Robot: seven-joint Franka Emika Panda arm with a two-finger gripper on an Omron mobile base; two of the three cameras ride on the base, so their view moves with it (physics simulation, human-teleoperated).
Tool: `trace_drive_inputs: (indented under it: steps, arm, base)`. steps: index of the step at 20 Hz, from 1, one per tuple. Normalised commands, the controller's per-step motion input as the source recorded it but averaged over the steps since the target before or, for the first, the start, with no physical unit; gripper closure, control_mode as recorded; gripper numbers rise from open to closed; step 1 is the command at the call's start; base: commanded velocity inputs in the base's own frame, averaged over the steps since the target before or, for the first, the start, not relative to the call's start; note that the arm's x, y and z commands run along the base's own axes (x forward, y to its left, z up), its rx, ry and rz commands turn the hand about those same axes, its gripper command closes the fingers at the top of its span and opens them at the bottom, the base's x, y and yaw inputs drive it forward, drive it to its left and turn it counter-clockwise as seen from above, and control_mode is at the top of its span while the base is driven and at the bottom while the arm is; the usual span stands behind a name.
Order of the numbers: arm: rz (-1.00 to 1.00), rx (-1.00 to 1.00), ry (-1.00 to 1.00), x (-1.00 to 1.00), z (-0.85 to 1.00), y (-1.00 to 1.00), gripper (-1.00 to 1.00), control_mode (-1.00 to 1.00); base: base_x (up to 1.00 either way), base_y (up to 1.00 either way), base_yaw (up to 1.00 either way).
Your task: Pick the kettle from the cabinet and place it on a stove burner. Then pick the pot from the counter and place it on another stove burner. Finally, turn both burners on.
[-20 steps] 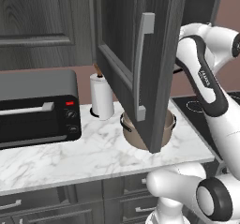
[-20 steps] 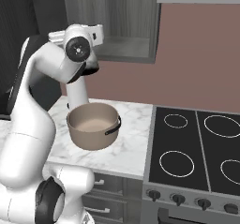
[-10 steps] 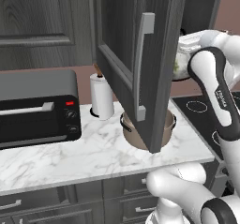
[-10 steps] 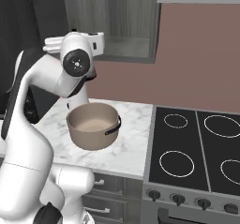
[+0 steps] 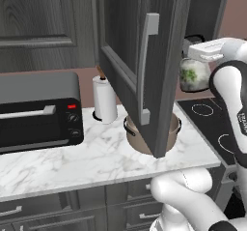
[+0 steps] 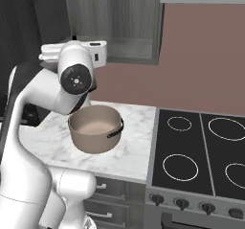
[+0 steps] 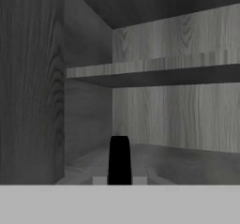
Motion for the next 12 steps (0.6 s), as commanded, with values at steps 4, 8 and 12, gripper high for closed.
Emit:
trace_drive_inputs:
  steps: [4, 8, 12]
  arm:
    - [0.0, 0.03, 0.0, -0.41, 0.0, -0.14, 1.0, -1.0]
    - [0.0, 0.03, 0.0, -0.42, 0.0, -0.14, 1.0, -1.0]
    - [0.0, 0.01, 0.0, -0.4, -0.01, -0.09, 1.0, -1.0]
  base:
    - [0.0, 0.0, 0.0]
    - [0.0, 0.0, 0.0]
    - [0.0, 0.0, 0.0]
